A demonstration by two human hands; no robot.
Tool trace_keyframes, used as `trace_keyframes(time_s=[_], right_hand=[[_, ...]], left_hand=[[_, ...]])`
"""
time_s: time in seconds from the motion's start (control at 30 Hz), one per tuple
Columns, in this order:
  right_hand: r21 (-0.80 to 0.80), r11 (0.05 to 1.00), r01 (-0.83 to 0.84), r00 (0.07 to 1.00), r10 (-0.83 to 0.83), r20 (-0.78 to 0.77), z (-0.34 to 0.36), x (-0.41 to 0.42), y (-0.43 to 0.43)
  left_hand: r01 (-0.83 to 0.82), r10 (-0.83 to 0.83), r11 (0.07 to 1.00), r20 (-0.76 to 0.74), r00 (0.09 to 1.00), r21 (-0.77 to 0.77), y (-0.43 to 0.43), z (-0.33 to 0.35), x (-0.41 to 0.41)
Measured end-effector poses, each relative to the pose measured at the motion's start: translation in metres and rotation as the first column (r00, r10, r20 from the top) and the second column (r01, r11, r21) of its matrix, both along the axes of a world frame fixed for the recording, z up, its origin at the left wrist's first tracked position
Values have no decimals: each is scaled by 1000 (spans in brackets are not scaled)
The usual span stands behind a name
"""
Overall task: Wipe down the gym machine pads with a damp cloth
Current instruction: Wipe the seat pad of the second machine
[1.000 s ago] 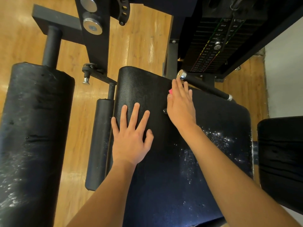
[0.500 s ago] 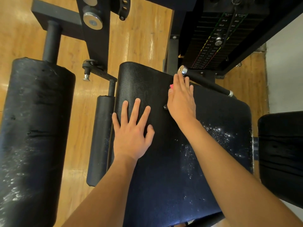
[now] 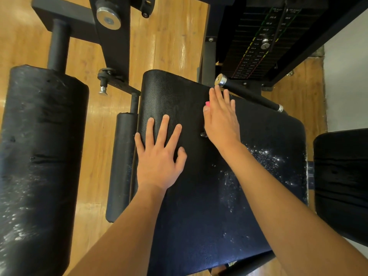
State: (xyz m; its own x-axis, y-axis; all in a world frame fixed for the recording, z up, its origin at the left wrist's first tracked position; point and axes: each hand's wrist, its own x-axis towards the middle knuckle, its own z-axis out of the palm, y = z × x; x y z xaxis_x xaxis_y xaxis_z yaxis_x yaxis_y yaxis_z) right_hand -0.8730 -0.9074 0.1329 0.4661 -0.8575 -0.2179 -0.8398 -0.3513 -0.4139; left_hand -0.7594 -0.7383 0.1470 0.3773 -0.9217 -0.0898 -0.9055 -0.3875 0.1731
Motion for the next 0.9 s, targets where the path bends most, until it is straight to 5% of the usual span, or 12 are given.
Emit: trace_keyframes(time_s=[0.9], right_hand=[[68, 998, -8, 1000, 9, -8, 2, -37, 58]], left_hand=[[-9, 8, 1000, -10, 1000, -22, 1, 0, 0]])
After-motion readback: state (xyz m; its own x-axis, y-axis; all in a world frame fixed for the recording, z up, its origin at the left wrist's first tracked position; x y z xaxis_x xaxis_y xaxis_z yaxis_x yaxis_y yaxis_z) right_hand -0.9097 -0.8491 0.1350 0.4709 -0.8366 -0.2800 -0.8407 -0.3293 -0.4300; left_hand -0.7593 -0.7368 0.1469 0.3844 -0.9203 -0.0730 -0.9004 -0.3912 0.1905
